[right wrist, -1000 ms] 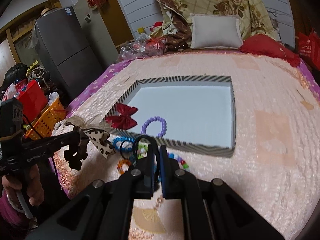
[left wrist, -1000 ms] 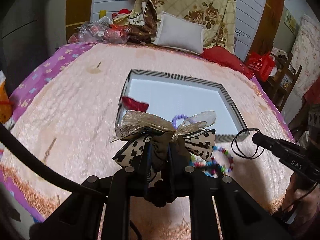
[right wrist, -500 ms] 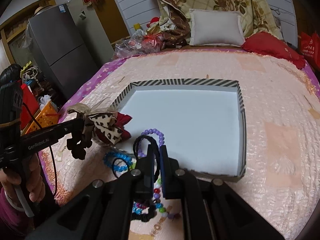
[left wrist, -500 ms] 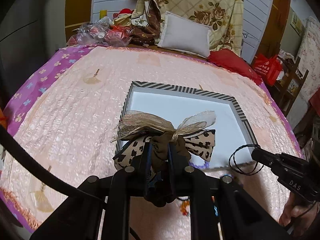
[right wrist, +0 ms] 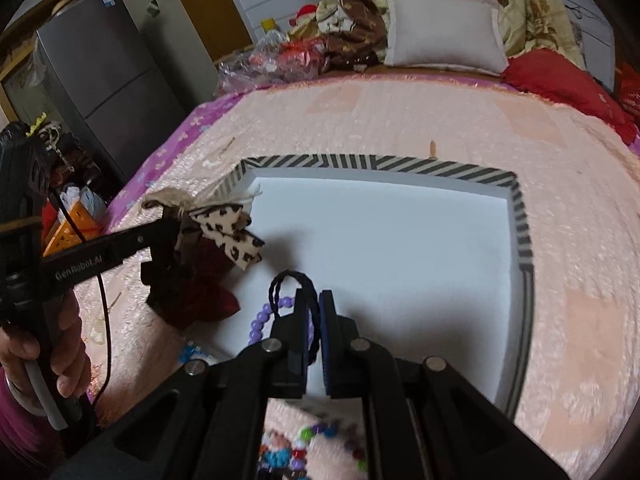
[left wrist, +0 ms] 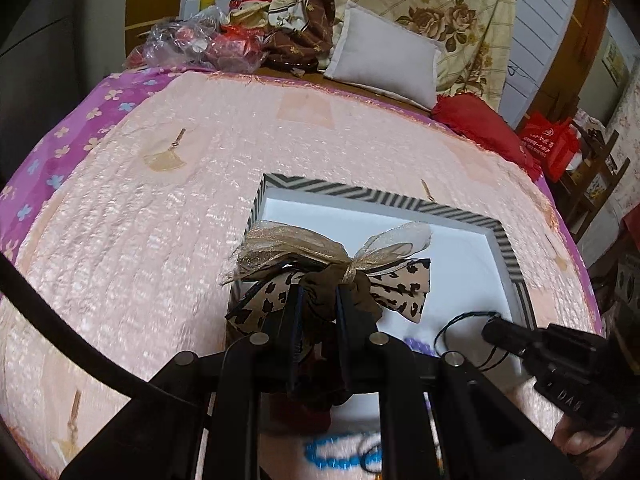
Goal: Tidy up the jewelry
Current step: 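Lower the leopard bow into the box with the left gripper while the right releases the hair tie, then withdraw both open grippers from the box, then move both open grippers over the bracelets beside the box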
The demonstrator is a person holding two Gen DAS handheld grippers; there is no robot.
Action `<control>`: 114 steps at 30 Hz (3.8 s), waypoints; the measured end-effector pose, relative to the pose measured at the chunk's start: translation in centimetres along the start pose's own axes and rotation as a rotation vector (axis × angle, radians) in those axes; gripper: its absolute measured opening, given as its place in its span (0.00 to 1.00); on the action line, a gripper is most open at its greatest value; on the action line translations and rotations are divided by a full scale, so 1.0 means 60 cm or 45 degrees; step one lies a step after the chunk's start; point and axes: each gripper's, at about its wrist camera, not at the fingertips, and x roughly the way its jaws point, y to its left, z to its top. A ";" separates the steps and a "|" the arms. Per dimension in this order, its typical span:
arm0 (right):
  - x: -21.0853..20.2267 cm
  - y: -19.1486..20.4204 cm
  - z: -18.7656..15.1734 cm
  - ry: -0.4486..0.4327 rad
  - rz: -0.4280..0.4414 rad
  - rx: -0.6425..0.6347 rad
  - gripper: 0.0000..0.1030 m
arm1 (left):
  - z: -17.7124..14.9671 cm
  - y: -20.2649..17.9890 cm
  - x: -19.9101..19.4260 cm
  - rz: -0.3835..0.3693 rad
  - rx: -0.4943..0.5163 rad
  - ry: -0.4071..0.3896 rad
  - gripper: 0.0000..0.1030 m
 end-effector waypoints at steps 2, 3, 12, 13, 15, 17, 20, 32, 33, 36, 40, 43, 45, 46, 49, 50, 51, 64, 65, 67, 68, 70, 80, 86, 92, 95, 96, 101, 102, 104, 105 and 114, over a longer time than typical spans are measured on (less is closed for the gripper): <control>0.018 0.003 0.013 0.023 0.000 -0.002 0.05 | 0.012 0.001 0.013 0.000 -0.006 0.008 0.05; 0.026 0.003 0.018 0.036 0.004 0.002 0.05 | 0.022 0.001 0.024 0.002 -0.010 0.016 0.05; 0.124 0.014 0.058 0.207 0.040 0.029 0.05 | 0.055 0.017 0.095 0.070 -0.034 0.099 0.05; 0.131 0.014 0.057 0.218 0.033 0.025 0.05 | 0.055 0.019 0.101 0.081 -0.033 0.107 0.05; 0.143 0.013 0.057 0.235 0.020 0.028 0.05 | 0.054 0.023 0.112 0.101 -0.030 0.124 0.06; 0.147 0.011 0.056 0.235 0.025 0.045 0.06 | 0.051 0.028 0.117 0.113 -0.037 0.130 0.06; 0.146 0.006 0.051 0.216 0.049 0.072 0.25 | 0.050 0.036 0.124 0.126 -0.050 0.136 0.11; 0.080 -0.006 0.030 0.108 0.041 0.125 0.48 | 0.041 0.038 0.091 0.104 -0.054 0.059 0.25; 0.071 -0.007 0.025 0.094 0.031 0.124 0.48 | 0.039 0.037 0.084 0.114 -0.045 0.047 0.25; 0.039 -0.011 0.006 0.044 0.017 0.135 0.50 | 0.028 0.031 0.054 0.150 -0.015 0.001 0.25; -0.001 -0.017 -0.029 -0.030 -0.052 0.140 0.56 | 0.010 0.025 0.011 0.165 -0.021 -0.057 0.25; -0.029 -0.018 -0.056 -0.056 -0.094 0.120 0.56 | -0.013 0.015 -0.023 0.168 -0.015 -0.087 0.25; -0.054 -0.018 -0.074 -0.087 -0.120 0.110 0.56 | -0.030 0.008 -0.041 0.169 0.002 -0.100 0.25; -0.065 -0.017 -0.084 -0.105 -0.130 0.107 0.56 | -0.036 0.005 -0.047 0.171 0.007 -0.102 0.25; -0.097 -0.013 -0.112 -0.152 -0.134 0.095 0.57 | -0.065 -0.004 -0.072 0.148 0.006 -0.107 0.25; -0.109 -0.010 -0.123 -0.166 -0.137 0.088 0.57 | -0.075 -0.008 -0.079 0.141 0.005 -0.107 0.25; -0.117 -0.008 -0.130 -0.175 -0.143 0.083 0.57 | -0.086 -0.011 -0.087 0.134 0.000 -0.110 0.25; -0.192 0.027 -0.204 -0.289 -0.222 0.035 0.69 | -0.198 -0.038 -0.144 0.140 -0.036 -0.110 0.25; -0.193 0.028 -0.207 -0.281 -0.204 0.042 0.69 | -0.204 -0.039 -0.146 0.137 -0.043 -0.106 0.25; -0.194 0.031 -0.212 -0.272 -0.194 0.048 0.69 | -0.216 -0.041 -0.149 0.140 -0.050 -0.098 0.25; -0.195 0.034 -0.215 -0.268 -0.202 0.043 0.69 | -0.219 -0.042 -0.150 0.142 -0.049 -0.096 0.25; -0.194 0.039 -0.218 -0.260 -0.213 0.034 0.69 | -0.228 -0.045 -0.153 0.155 -0.043 -0.098 0.25; -0.192 0.047 -0.232 -0.220 -0.219 0.040 0.69 | -0.249 -0.057 -0.160 0.197 -0.001 -0.122 0.25; -0.190 0.047 -0.235 -0.208 -0.224 0.033 0.69 | -0.255 -0.058 -0.162 0.200 0.003 -0.129 0.25; -0.185 0.046 -0.237 -0.196 -0.231 0.036 0.69 | -0.261 -0.061 -0.161 0.211 0.017 -0.130 0.25; -0.183 0.046 -0.237 -0.191 -0.232 0.034 0.69 | -0.264 -0.061 -0.159 0.213 0.018 -0.122 0.25; -0.183 0.045 -0.238 -0.191 -0.233 0.034 0.69 | -0.264 -0.061 -0.158 0.214 0.018 -0.119 0.25; -0.182 0.038 -0.241 -0.186 -0.242 0.042 0.69 | -0.268 -0.060 -0.153 0.216 0.017 -0.110 0.25; -0.182 0.036 -0.242 -0.183 -0.245 0.044 0.69 | -0.269 -0.059 -0.152 0.217 0.018 -0.107 0.25; -0.180 0.031 -0.244 -0.176 -0.249 0.048 0.69 | -0.270 -0.054 -0.151 0.213 0.010 -0.102 0.25; -0.179 0.028 -0.246 -0.169 -0.252 0.051 0.69 | -0.271 -0.050 -0.151 0.210 0.001 -0.100 0.25; -0.165 0.021 -0.253 -0.135 -0.240 0.056 0.69 | -0.282 -0.024 -0.138 0.197 -0.056 -0.049 0.25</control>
